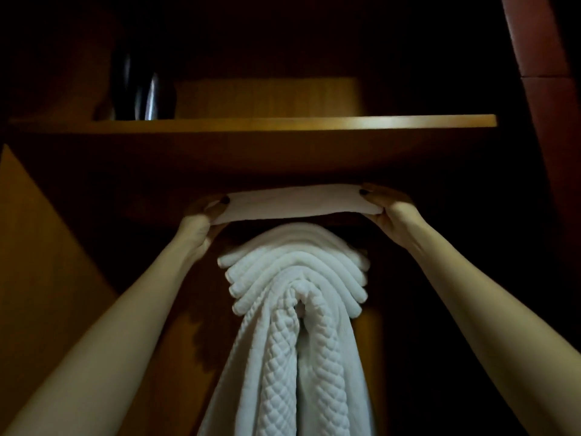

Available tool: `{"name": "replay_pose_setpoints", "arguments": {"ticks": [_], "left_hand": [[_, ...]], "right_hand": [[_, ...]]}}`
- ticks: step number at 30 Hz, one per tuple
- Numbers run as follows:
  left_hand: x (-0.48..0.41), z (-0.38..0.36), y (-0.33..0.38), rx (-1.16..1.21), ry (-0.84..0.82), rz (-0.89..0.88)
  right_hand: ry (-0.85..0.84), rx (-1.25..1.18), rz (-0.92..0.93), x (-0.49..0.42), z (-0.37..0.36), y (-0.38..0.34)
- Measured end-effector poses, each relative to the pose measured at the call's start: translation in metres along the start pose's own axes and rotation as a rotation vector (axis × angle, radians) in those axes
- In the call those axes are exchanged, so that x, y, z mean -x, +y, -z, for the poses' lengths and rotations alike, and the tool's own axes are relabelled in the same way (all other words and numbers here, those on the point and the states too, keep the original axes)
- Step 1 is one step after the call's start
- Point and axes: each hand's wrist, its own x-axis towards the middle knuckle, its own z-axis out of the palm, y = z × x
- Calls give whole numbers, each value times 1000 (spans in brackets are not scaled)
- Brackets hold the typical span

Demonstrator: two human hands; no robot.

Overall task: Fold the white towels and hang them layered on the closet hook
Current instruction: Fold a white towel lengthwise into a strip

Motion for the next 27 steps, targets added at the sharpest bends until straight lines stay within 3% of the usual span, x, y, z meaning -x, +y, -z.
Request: {"name": "replay_pose_setpoints", "arguments": {"ticks": [6, 10, 14, 21, 27], "left_hand": [[-1, -8, -22, -60, 46, -74], [4, -2, -37, -130, 58, -54], [16, 6, -47, -226, 104, 80], [21, 11, -29, -298, 59, 429], [28, 17, -29, -176, -7, 617]], "right_hand": [[114, 116, 35, -7, 2, 35], [102, 83, 34, 2, 16, 57], [121, 35, -45, 20, 24, 70], [85, 8, -350, 28, 34, 69], [27, 59, -447, 31, 40, 75]]}}
